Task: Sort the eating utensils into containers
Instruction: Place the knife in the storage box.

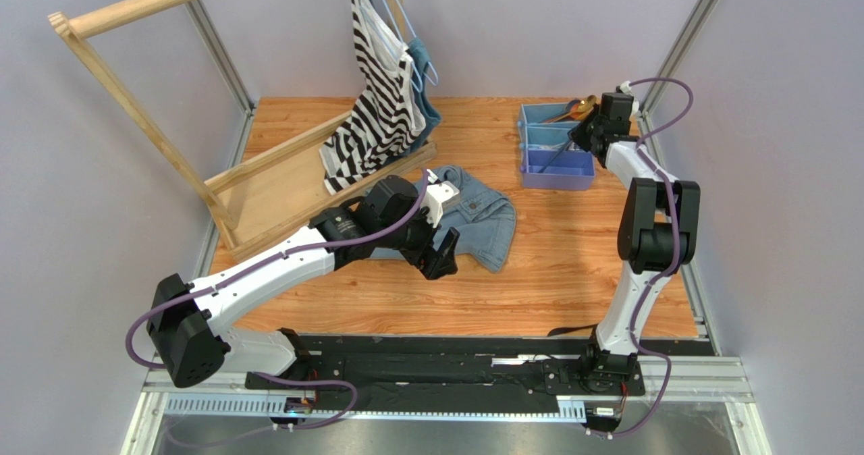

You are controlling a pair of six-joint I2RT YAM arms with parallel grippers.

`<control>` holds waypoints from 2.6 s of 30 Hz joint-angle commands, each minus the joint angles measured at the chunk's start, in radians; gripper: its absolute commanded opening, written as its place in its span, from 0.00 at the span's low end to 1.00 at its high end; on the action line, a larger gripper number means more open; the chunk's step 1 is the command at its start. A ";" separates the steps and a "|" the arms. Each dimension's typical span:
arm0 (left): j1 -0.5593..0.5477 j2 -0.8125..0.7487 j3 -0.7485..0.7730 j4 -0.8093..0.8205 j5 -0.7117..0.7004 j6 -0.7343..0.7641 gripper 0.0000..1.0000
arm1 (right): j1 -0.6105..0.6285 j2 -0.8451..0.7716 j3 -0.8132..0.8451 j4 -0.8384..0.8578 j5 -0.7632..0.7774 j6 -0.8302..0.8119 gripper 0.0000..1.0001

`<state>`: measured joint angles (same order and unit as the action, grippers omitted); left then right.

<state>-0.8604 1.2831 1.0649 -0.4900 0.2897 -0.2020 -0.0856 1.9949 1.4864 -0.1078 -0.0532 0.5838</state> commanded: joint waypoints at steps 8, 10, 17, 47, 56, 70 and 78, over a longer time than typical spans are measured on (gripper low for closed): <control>0.006 -0.030 0.009 0.016 -0.006 0.018 0.93 | 0.010 -0.180 -0.112 0.092 0.085 -0.001 0.00; 0.006 -0.030 0.007 0.016 -0.006 0.018 0.93 | 0.010 -0.206 -0.139 0.099 0.093 -0.002 0.00; 0.006 -0.022 0.006 0.024 -0.001 0.018 0.93 | 0.024 -0.306 -0.311 0.220 0.182 0.022 0.00; 0.006 0.005 0.010 0.022 -0.003 0.023 0.93 | 0.017 -0.495 -0.482 0.211 0.305 0.096 0.57; 0.006 0.015 0.026 0.011 -0.001 0.030 0.93 | 0.017 -0.686 -0.589 0.214 0.222 0.123 0.62; -0.014 0.168 0.141 0.056 0.057 0.003 0.95 | 0.017 -1.088 -0.845 0.088 0.082 0.142 0.70; -0.187 0.361 0.320 0.068 -0.101 0.047 0.99 | 0.017 -1.324 -0.927 -0.073 0.013 0.146 0.78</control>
<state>-0.9562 1.5723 1.2739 -0.4618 0.2703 -0.1936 -0.0669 0.7376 0.5720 -0.1055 0.0051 0.7238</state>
